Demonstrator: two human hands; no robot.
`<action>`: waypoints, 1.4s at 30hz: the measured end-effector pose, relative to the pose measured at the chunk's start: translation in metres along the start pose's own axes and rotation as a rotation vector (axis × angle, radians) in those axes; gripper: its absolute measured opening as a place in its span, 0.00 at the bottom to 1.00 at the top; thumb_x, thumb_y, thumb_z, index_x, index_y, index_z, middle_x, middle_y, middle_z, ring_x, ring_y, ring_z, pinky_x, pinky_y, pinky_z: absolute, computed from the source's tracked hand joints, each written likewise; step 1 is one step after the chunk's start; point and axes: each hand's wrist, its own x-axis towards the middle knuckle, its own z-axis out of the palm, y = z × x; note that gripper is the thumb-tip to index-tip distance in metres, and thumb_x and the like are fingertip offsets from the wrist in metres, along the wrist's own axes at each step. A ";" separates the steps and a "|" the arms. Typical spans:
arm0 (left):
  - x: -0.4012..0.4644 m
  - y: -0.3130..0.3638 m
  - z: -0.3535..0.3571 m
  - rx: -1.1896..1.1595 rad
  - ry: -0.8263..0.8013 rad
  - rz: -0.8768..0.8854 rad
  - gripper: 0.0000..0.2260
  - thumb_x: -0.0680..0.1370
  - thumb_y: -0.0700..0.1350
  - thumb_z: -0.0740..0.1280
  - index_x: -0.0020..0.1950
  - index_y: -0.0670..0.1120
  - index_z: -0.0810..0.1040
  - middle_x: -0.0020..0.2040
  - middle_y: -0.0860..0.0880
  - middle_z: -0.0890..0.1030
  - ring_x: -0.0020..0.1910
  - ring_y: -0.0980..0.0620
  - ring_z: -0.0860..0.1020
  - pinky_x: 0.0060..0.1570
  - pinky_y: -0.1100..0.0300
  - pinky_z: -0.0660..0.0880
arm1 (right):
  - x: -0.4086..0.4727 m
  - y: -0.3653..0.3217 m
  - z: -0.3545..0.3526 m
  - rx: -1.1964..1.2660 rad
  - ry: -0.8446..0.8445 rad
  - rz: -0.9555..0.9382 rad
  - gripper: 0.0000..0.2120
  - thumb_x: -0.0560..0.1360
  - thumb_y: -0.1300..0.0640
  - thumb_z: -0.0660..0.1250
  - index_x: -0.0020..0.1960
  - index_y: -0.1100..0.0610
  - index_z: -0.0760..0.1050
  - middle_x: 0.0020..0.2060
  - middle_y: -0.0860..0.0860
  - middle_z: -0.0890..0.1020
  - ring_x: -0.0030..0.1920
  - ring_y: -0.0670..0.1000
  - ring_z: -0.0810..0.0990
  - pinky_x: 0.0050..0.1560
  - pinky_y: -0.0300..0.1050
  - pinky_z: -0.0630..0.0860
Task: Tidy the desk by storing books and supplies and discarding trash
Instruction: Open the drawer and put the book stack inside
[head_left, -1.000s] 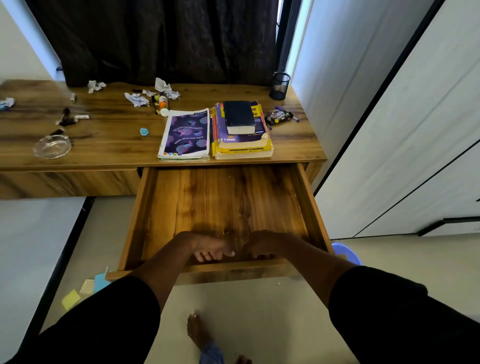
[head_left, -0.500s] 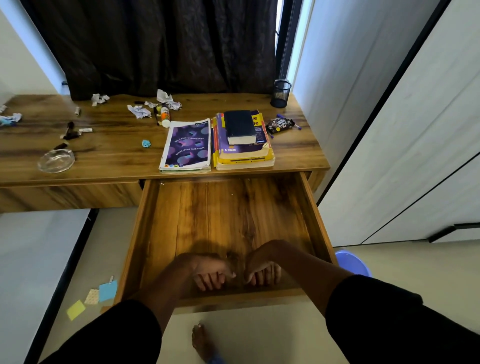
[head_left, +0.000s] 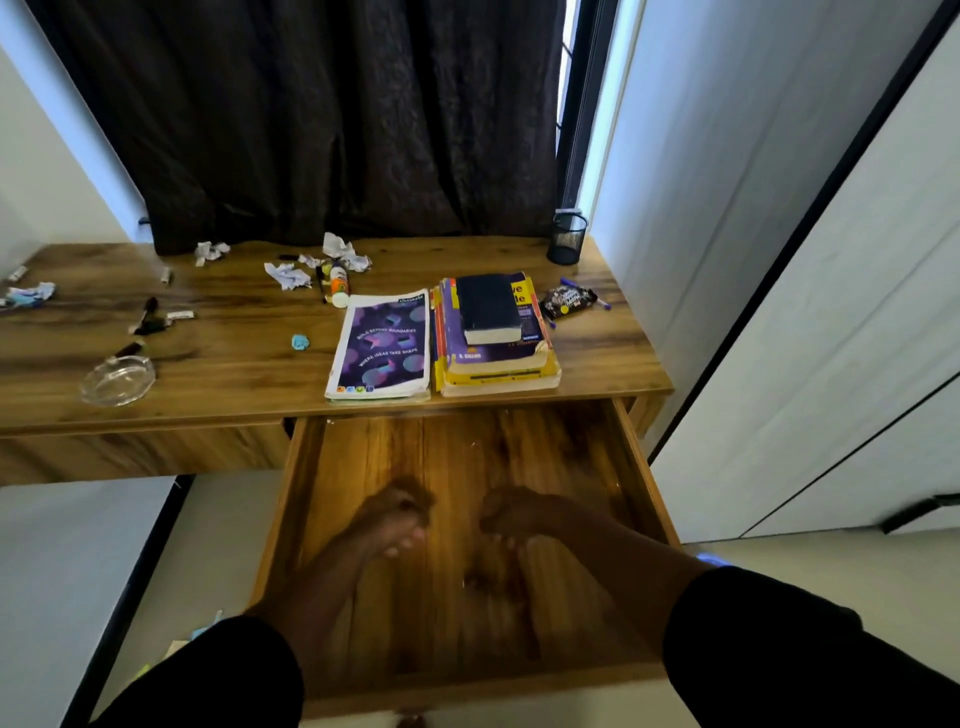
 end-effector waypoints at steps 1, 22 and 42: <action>0.007 0.005 -0.015 0.002 0.122 0.036 0.05 0.80 0.50 0.69 0.55 0.53 0.80 0.48 0.50 0.85 0.46 0.51 0.84 0.48 0.52 0.83 | 0.004 -0.013 -0.007 0.028 0.089 -0.062 0.09 0.81 0.55 0.67 0.58 0.59 0.79 0.52 0.55 0.82 0.54 0.56 0.83 0.49 0.48 0.80; 0.121 0.054 -0.154 -0.089 0.485 0.020 0.27 0.77 0.58 0.67 0.68 0.41 0.71 0.64 0.38 0.78 0.61 0.36 0.77 0.62 0.46 0.75 | 0.111 -0.126 -0.036 -0.141 0.595 -0.213 0.30 0.77 0.54 0.71 0.76 0.54 0.65 0.74 0.53 0.65 0.70 0.56 0.73 0.62 0.49 0.79; 0.132 0.068 -0.175 -0.873 0.247 0.117 0.19 0.82 0.35 0.66 0.71 0.49 0.75 0.61 0.46 0.80 0.55 0.46 0.80 0.39 0.52 0.79 | 0.109 -0.151 -0.053 -0.294 0.717 -0.116 0.17 0.82 0.44 0.63 0.64 0.54 0.76 0.61 0.53 0.80 0.60 0.54 0.81 0.53 0.50 0.82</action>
